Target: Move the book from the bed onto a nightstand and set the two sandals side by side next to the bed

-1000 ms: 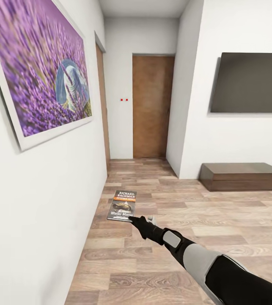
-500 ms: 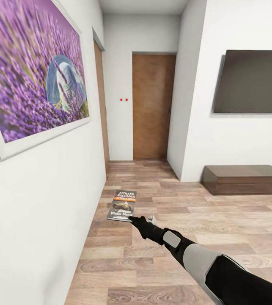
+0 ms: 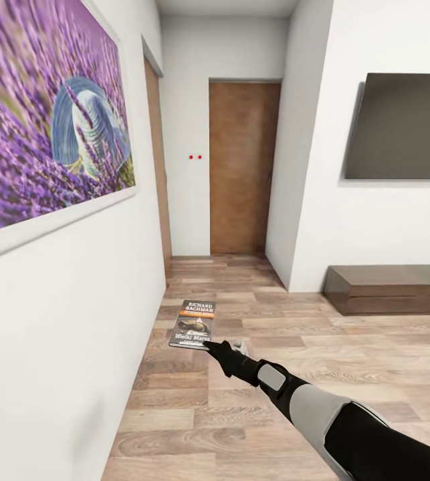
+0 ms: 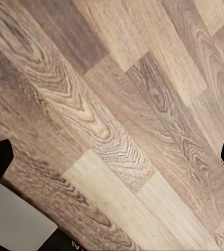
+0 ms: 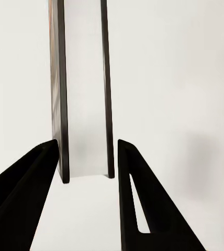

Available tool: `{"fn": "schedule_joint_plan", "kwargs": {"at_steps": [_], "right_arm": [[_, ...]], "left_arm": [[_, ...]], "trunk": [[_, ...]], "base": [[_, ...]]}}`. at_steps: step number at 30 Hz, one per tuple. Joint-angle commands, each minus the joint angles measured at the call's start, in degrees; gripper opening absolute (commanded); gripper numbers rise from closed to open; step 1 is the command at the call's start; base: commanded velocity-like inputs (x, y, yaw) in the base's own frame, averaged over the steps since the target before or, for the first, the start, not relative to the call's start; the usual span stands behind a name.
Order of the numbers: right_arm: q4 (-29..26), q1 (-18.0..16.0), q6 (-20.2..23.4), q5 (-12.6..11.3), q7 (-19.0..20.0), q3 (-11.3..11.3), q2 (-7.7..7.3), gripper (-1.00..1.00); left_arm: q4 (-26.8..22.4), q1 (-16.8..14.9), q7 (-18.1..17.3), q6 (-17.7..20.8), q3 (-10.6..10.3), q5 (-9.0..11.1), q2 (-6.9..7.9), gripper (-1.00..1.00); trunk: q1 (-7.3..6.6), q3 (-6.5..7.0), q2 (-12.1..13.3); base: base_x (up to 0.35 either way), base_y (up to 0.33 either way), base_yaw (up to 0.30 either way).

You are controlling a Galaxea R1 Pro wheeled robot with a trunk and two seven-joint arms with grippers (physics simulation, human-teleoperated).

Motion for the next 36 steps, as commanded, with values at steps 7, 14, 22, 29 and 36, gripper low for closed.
{"fn": "schedule_joint_plan", "kwargs": {"at_steps": [7, 14, 22, 29, 36], "right_arm": [[0.07, -0.07, 0.45, -0.81, 0.16, 0.07, 0.02, -1.00], [0.05, -0.07, 0.46, -0.74, 0.13, 0.12, 0.02, -1.00], [0.00, -0.07, 0.46, -0.72, 0.12, 0.15, 0.02, -1.00], [-0.01, -0.07, 0.46, -0.72, 0.12, 0.12, 0.02, -1.00], [0.00, -0.07, 0.46, -0.72, 0.11, 0.10, 0.02, -1.00]], "left_arm": [[0.12, -0.05, -0.30, -0.14, 0.17, 0.08, 0.02, 1.00], [0.12, -0.05, -0.30, -0.15, 0.20, 0.09, 0.02, 1.00], [0.12, -0.05, -0.30, -0.14, 0.19, 0.09, 0.02, 1.00], [0.12, -0.05, -0.30, -0.10, 0.20, 0.10, 0.02, 1.00], [0.12, -0.05, -0.30, -0.10, 0.19, 0.10, 0.02, 1.00]], "trunk": [[0.03, -0.06, -0.03], [0.03, -0.06, -0.03], [0.03, -0.06, -0.03], [0.03, -0.06, -0.03], [0.03, -0.06, -0.03]], "base": [[0.302, 0.000, -0.003], [0.303, 0.000, -0.132], [0.302, 0.000, -0.216], [0.302, 0.000, -0.223], [0.302, 0.000, -0.208]]}}
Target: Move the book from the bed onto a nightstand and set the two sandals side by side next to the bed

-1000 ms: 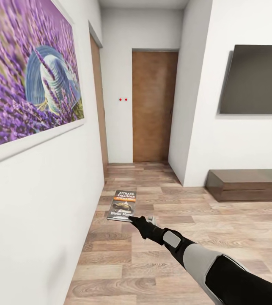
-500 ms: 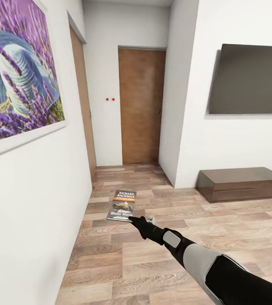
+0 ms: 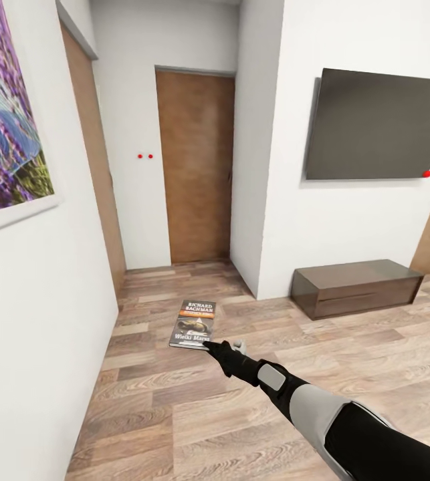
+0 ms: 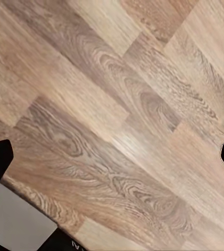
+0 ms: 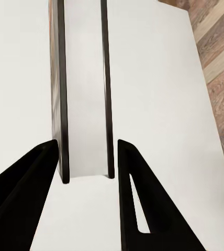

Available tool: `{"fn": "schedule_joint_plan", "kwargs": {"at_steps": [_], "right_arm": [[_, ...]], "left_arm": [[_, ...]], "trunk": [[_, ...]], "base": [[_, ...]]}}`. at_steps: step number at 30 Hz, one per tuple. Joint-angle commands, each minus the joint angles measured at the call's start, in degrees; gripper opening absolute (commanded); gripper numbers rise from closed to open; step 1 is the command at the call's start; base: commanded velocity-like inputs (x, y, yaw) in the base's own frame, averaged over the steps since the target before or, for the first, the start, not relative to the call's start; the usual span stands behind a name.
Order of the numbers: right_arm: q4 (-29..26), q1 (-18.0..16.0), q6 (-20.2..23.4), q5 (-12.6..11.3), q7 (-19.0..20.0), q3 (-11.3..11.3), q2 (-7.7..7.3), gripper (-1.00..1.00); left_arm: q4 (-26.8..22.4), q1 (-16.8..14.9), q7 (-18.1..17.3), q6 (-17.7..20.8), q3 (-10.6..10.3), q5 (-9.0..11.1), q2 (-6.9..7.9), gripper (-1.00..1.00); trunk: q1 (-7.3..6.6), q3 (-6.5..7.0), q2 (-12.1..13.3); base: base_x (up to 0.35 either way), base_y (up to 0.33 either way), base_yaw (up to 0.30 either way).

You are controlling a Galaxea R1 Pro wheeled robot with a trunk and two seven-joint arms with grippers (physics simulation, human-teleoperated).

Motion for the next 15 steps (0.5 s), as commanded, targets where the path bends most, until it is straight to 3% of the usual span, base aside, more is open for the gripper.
{"fn": "schedule_joint_plan", "kwargs": {"at_steps": [1, 15], "right_arm": [[0.07, -0.07, 0.44, -0.82, 0.19, 0.05, 0.03, -1.00], [0.06, -0.07, 0.53, -0.82, 0.19, 0.04, 0.03, -1.00]], "left_arm": [[0.10, -0.04, -0.29, -0.17, 0.21, 0.08, 0.02, 1.00], [0.10, -0.04, -0.29, -0.16, 0.22, 0.10, 0.10, 1.00]], "trunk": [[0.03, -0.06, -0.03], [0.03, -0.06, -0.03]], "base": [[0.302, 0.000, -0.213], [0.298, 0.000, -0.250]]}}
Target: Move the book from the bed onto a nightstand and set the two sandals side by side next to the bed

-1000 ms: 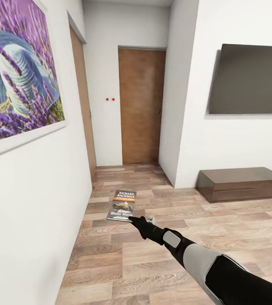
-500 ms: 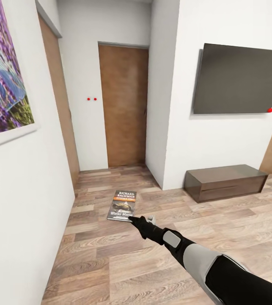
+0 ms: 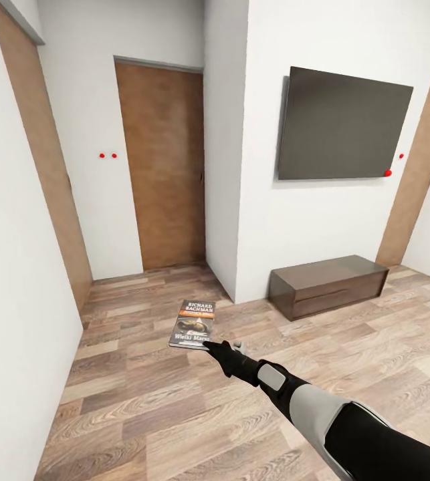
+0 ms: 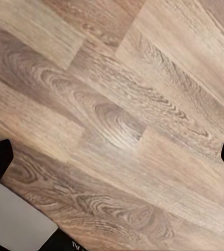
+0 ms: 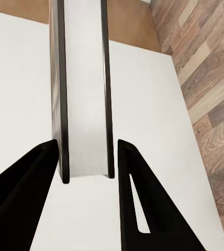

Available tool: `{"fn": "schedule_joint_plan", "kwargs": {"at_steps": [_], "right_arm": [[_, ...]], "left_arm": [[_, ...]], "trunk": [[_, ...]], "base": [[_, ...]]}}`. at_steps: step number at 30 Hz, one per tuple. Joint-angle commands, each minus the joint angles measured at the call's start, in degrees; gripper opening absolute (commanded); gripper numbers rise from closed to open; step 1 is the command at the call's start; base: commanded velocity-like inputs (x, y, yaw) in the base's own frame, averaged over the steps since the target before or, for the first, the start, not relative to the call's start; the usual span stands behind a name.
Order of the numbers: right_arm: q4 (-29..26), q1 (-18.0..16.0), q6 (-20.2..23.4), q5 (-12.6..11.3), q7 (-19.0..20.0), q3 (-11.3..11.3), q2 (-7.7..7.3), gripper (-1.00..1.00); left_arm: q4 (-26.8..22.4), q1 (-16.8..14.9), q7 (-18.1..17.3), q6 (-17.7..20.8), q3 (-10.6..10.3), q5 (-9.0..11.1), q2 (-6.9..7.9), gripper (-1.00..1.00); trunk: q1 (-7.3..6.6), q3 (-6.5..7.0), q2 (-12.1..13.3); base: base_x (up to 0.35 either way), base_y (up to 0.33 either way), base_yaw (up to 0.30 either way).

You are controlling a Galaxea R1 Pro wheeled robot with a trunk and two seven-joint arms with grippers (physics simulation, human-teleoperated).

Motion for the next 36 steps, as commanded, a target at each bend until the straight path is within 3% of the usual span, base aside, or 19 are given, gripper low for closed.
{"fn": "schedule_joint_plan", "kwargs": {"at_steps": [1, 23, 36], "right_arm": [[0.07, -0.07, 0.44, -0.81, 0.19, 0.07, 0.03, -1.00], [0.07, -0.07, 0.45, -0.81, 0.19, 0.01, 0.03, -1.00], [0.11, -0.07, 0.53, -0.93, 0.19, -0.09, 0.03, -1.00]], "left_arm": [[0.10, -0.04, -0.29, -0.15, 0.22, 0.08, 0.02, 1.00], [0.10, -0.04, -0.29, -0.15, 0.21, 0.08, 0.03, 1.00], [0.10, -0.04, -0.29, -0.20, 0.22, 0.08, 0.06, 1.00]], "trunk": [[0.03, -0.06, -0.03], [0.03, -0.06, -0.03], [0.03, -0.06, -0.03]], "base": [[0.289, 0.000, -0.262], [0.257, 0.000, -0.263], [0.062, 0.000, -0.263]]}}
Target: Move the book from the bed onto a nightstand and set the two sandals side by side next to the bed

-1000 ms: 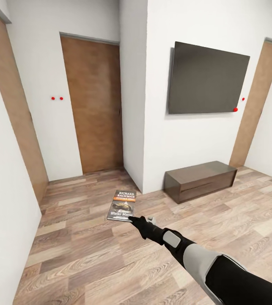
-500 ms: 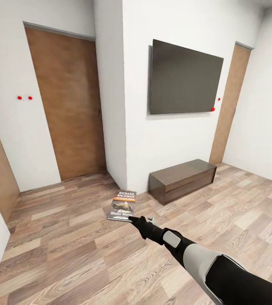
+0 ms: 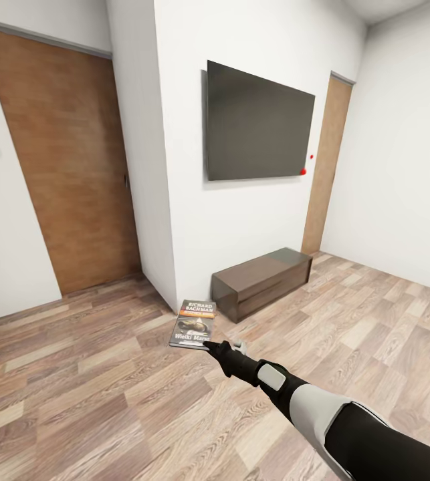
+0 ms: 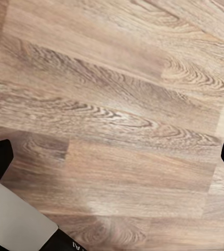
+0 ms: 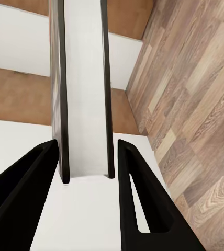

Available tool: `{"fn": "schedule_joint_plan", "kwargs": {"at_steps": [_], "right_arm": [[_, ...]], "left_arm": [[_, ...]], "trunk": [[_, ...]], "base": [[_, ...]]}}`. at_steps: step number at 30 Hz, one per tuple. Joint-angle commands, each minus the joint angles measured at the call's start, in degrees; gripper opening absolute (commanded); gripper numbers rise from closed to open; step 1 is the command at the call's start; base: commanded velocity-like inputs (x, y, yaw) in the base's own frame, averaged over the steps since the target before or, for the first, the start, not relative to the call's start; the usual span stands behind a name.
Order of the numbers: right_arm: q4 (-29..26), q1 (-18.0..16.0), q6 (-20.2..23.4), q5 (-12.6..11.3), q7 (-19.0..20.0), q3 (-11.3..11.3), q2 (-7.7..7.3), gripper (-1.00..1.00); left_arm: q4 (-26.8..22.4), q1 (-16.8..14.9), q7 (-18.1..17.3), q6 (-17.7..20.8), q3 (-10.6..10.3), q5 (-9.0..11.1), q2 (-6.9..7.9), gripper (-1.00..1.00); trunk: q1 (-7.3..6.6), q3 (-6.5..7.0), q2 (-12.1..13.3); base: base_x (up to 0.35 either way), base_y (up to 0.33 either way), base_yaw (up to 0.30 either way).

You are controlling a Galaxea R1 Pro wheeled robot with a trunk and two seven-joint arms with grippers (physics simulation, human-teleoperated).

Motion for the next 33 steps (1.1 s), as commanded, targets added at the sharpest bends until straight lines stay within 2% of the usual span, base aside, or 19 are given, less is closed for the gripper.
{"fn": "schedule_joint_plan", "kwargs": {"at_steps": [1, 33], "right_arm": [[0.08, -0.07, 0.44, -0.88, 0.19, 0.05, 0.03, -1.00], [0.68, -0.07, 0.54, -1.14, -0.25, -0.40, 0.03, -1.00]], "left_arm": [[0.10, -0.04, -0.29, -0.16, 0.22, 0.07, 0.03, 1.00], [0.10, -0.04, -0.33, -0.16, 0.14, -0.01, 1.04, 1.00]], "trunk": [[0.00, -0.06, -0.03], [0.00, -0.06, -0.03]], "base": [[0.008, 0.000, -0.263], [0.001, 0.000, -0.263]]}}
